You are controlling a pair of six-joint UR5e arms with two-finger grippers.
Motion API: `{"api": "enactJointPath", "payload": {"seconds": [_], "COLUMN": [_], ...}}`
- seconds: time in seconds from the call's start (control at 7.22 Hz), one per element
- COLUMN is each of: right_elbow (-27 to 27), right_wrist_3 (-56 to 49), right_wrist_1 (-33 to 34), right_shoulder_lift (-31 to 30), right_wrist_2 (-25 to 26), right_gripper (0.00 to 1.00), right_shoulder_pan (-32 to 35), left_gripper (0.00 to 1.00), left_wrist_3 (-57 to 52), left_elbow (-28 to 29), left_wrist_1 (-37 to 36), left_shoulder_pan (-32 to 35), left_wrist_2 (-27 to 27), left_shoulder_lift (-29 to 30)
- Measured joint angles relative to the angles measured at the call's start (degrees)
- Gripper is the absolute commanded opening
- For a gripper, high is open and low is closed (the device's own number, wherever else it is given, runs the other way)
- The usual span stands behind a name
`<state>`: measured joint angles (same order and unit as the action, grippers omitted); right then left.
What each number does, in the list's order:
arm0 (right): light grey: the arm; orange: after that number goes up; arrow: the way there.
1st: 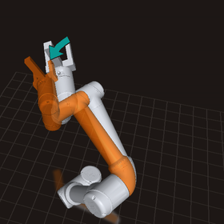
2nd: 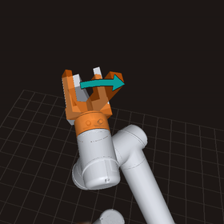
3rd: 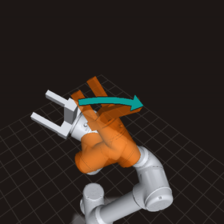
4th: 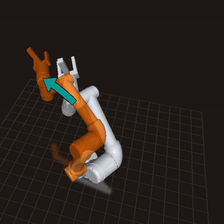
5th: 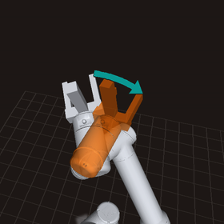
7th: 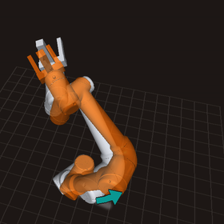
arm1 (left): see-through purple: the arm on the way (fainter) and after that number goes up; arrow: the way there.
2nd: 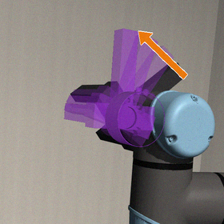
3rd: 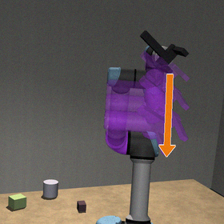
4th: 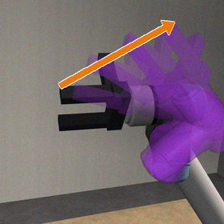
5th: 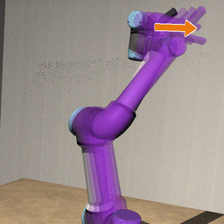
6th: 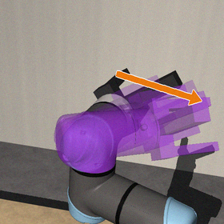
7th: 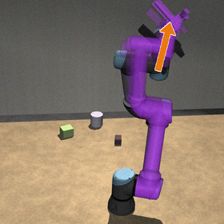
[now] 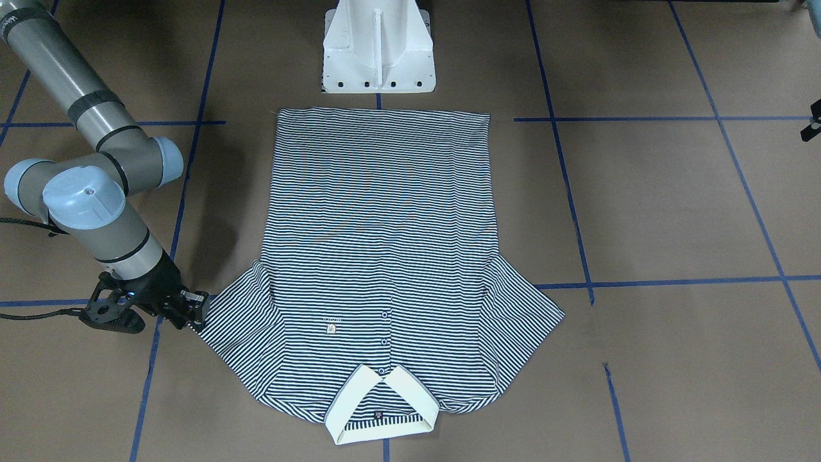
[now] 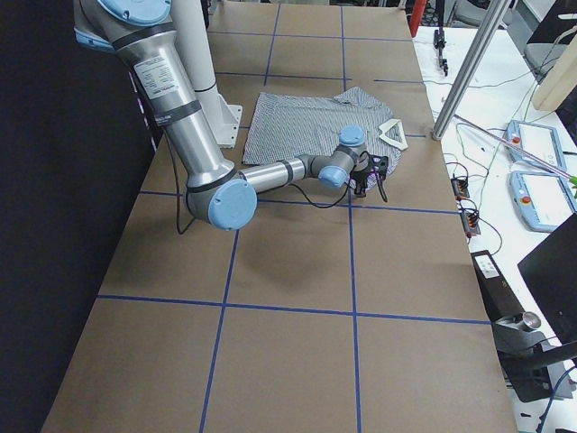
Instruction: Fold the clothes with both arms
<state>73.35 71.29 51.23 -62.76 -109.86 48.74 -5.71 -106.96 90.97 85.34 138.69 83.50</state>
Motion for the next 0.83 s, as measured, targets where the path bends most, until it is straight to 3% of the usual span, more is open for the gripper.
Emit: {"api": "enactJointPath", "payload": {"seconds": [0.55, 0.83], "right_elbow": [0.3, -0.3], "right_wrist_3": [1.2, 7.4], "right_wrist_1": [0.2, 0.6], "right_shoulder_lift": [2.3, 6.3], "right_wrist_2": [-0.4, -0.4], "right_gripper": [0.00, 0.00], "right_shoulder_pan": [-0.1, -1.6], "left_gripper": [1.00, 1.00], "left_wrist_3": [0.1, 0.2], "left_elbow": [-0.1, -0.4], "left_wrist_1": [0.0, 0.0], "left_shoulder_pan": [0.0, 0.0], "left_wrist_2": [0.1, 0.2], "left_shoulder_lift": [0.0, 0.0]}}
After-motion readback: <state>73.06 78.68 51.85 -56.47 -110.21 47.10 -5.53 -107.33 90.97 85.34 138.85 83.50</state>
